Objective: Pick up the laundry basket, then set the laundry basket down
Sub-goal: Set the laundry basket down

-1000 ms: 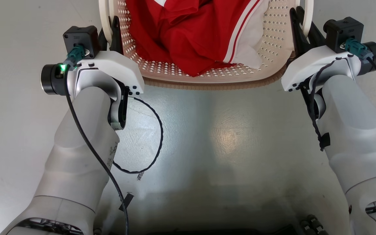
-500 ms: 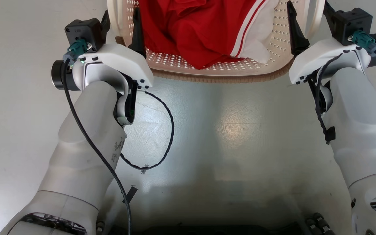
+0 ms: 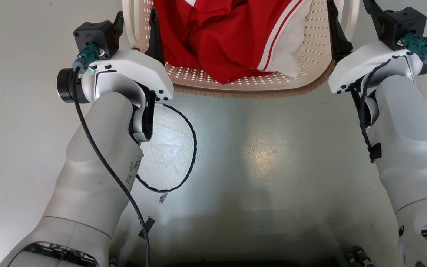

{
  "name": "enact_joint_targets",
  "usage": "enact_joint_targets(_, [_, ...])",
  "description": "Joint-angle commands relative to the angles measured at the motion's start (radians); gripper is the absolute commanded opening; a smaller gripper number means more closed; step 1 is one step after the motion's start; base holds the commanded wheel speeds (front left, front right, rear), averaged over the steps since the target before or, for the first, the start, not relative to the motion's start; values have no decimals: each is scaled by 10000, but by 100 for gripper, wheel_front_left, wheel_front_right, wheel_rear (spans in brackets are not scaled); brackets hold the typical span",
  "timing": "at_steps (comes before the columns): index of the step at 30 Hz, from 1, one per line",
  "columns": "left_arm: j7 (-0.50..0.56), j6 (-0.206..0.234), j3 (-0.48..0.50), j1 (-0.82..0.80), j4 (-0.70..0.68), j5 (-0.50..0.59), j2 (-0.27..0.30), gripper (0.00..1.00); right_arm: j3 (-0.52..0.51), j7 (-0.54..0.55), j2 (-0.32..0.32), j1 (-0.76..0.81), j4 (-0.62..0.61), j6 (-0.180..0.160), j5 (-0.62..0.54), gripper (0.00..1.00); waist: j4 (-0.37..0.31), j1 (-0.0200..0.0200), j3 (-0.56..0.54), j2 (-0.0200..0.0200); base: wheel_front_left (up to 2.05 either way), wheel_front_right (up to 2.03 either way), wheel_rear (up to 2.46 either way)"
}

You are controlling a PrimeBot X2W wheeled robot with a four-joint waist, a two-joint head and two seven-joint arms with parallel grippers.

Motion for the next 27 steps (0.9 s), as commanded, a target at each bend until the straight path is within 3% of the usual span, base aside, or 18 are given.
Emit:
enact_joint_targets(1, [-53,48,198,77,-118,68,201,100,126,-61,241,355,-197,60,100,100,-18,0,-88,0,0,0,0])
enact_joint_targets(13, [-53,-189,702,708,-610,508,200,100,325,-61,241,917,-850,60,454,100,-109,0,-1458,0,0,0,0])
enact_joint_targets(27, [-53,-1028,1712,2835,-1842,1302,200,100,926,-61,241,2716,-2353,60,978,100,-262,0,-4492,0,0,0,0])
